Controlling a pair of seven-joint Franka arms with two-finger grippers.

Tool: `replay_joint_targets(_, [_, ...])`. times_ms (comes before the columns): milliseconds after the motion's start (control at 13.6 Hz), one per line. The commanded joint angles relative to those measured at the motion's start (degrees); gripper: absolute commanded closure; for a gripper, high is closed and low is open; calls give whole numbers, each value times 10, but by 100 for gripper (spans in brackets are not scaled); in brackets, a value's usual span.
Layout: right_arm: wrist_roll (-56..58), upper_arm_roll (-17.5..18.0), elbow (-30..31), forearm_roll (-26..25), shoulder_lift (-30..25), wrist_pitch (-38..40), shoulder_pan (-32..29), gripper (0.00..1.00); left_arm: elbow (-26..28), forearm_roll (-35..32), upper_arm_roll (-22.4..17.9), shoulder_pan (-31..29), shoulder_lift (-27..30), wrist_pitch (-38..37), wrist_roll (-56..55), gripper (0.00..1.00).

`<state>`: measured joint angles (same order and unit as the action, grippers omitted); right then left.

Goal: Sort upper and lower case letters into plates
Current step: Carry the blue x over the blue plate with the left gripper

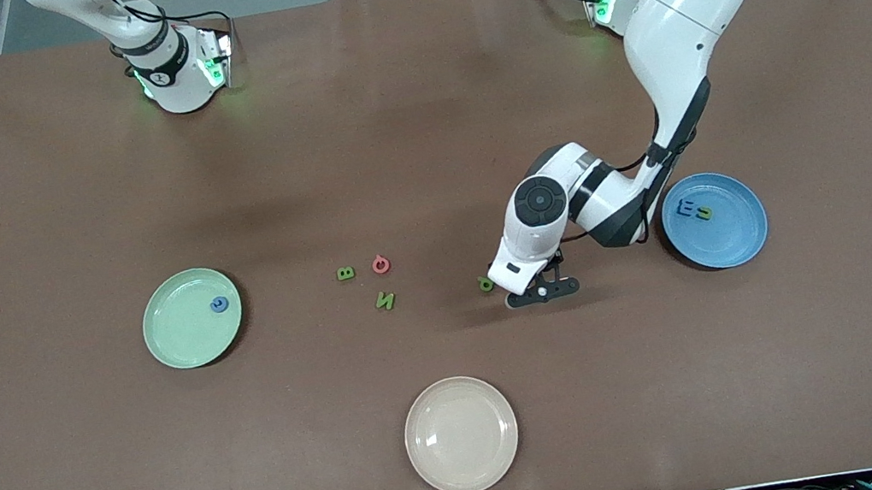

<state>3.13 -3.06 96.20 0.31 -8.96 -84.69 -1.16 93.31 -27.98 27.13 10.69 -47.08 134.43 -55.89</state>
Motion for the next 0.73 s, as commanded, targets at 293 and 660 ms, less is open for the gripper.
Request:
replay_joint_targets(293, [0, 6, 23, 0, -22, -6, -10, 0, -6, 7, -5, -5, 5, -5, -26, 91])
replay_joint_targets(660, [0, 5, 23, 0, -22, -6, -10, 0, -3, 6, 40, -63, 39, -83, -17, 94])
